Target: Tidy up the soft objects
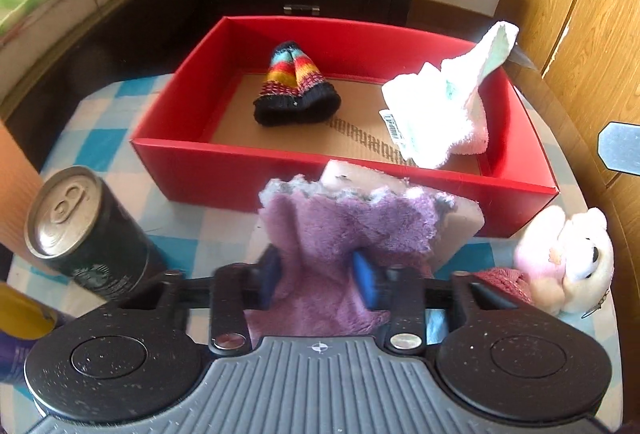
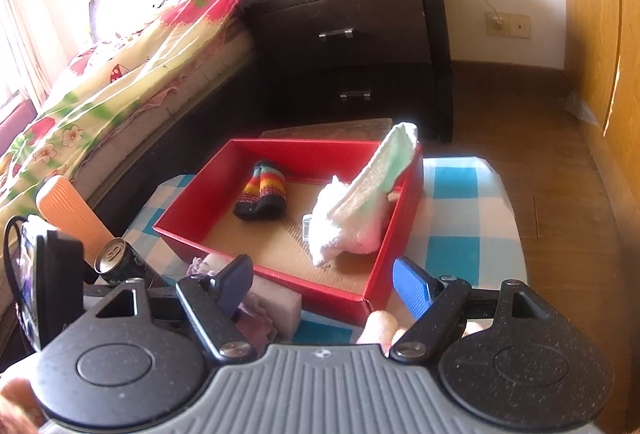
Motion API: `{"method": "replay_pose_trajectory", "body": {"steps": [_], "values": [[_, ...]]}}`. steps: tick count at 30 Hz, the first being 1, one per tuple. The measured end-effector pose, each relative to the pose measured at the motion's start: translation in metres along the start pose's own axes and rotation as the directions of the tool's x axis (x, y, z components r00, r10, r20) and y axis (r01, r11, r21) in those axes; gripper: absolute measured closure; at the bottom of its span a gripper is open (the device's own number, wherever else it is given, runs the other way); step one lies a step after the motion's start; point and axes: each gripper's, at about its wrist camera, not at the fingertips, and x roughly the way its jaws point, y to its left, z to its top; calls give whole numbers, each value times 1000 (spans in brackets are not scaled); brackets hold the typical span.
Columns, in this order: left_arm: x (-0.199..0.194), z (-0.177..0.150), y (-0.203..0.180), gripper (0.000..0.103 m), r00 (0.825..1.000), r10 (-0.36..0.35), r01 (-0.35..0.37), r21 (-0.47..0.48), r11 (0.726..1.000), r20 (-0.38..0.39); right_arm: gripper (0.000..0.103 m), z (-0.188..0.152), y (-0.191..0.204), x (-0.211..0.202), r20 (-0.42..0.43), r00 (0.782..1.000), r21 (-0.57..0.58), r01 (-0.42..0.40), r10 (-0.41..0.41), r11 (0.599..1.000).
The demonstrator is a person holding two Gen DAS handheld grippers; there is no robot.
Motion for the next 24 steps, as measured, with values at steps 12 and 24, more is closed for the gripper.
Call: {"method": "replay_pose_trajectory", "body": {"steps": [12, 24], "values": [[-40, -3, 32, 101, 994, -83, 92, -122, 988, 76, 48, -3, 8, 2, -5, 1000, -26, -17, 17, 1000], [-65, -2, 35, 102, 977, -154, 176, -149, 973, 147, 48, -5, 15, 1, -9, 999, -36, -32, 32, 999]]}}
